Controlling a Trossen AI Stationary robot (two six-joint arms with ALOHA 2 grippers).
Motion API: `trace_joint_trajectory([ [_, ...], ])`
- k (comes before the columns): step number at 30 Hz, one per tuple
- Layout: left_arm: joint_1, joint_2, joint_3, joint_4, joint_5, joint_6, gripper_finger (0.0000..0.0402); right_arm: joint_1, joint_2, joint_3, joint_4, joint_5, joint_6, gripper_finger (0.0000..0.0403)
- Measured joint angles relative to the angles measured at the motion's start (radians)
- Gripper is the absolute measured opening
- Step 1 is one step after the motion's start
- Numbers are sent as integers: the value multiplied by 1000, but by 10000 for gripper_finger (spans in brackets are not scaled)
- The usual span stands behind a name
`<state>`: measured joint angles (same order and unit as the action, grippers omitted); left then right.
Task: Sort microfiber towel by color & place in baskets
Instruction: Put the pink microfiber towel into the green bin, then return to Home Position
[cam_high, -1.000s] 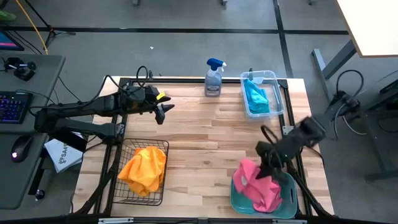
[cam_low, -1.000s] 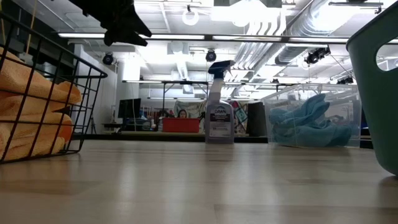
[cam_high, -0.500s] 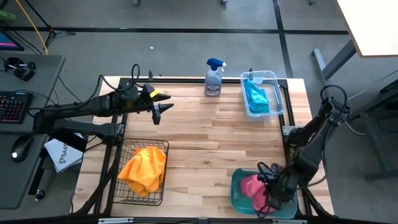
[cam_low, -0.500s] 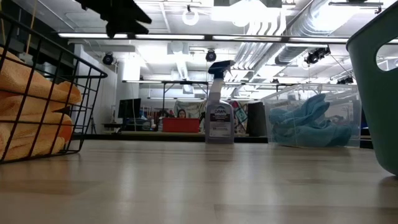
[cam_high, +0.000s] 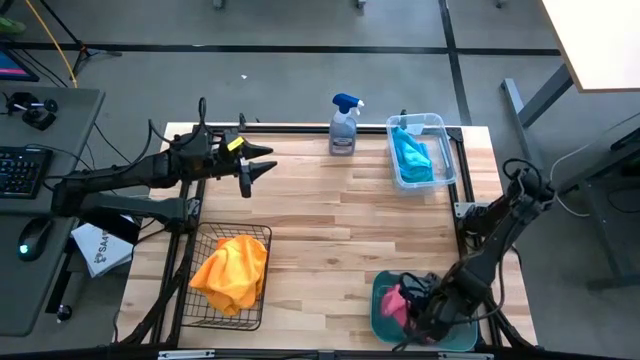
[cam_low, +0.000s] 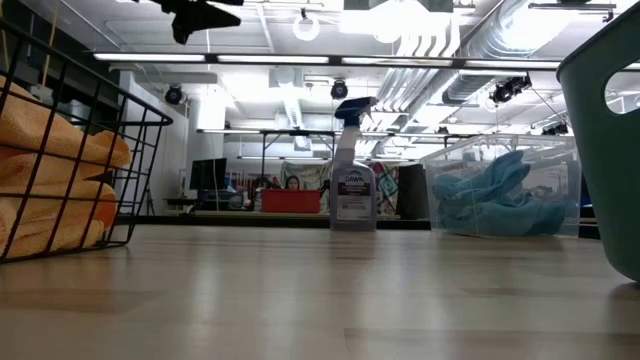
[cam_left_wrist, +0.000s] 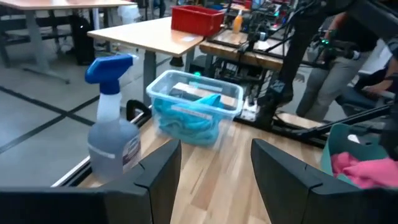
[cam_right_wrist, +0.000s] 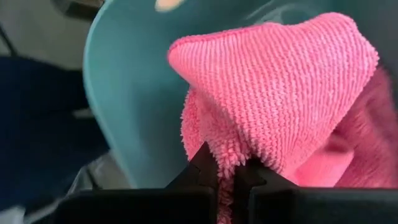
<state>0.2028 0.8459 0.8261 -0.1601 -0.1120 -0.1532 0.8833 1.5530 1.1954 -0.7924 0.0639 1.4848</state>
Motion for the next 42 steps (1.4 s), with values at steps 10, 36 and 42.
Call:
trace_joint_trajectory([
  [10,0,0,0,9,27,-29,184,-21,-97,-309,392,8,86,0],
  [36,0,-2,0,9,56,-56,184,-213,-279,-159,309,-412,-234,270],
  [42,26,-1,-1,56,76,-3,182,-432,-323,-71,22,-47,-469,252],
])
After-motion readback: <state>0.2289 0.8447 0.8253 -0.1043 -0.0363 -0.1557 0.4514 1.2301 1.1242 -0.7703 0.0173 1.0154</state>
